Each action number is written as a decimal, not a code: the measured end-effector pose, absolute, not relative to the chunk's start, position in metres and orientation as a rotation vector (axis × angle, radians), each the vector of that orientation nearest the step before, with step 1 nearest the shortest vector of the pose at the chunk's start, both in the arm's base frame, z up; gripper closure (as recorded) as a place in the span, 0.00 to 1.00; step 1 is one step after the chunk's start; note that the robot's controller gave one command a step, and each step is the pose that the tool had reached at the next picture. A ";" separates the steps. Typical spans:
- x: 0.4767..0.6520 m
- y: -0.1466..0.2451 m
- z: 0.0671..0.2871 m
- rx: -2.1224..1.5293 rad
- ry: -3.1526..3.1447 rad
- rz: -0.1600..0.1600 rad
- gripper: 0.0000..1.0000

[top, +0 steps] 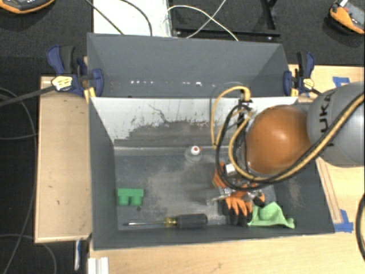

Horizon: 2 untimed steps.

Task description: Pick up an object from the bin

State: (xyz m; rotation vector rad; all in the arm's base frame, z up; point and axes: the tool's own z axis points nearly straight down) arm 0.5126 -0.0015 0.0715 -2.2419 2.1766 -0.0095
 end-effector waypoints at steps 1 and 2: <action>0.514 -0.045 0.082 -2.362 2.048 -0.009 0.00; 0.533 0.008 0.072 -2.560 1.787 -0.014 1.00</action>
Offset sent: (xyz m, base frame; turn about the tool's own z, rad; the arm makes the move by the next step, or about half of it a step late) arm 0.0191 0.0075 -0.0015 -0.3260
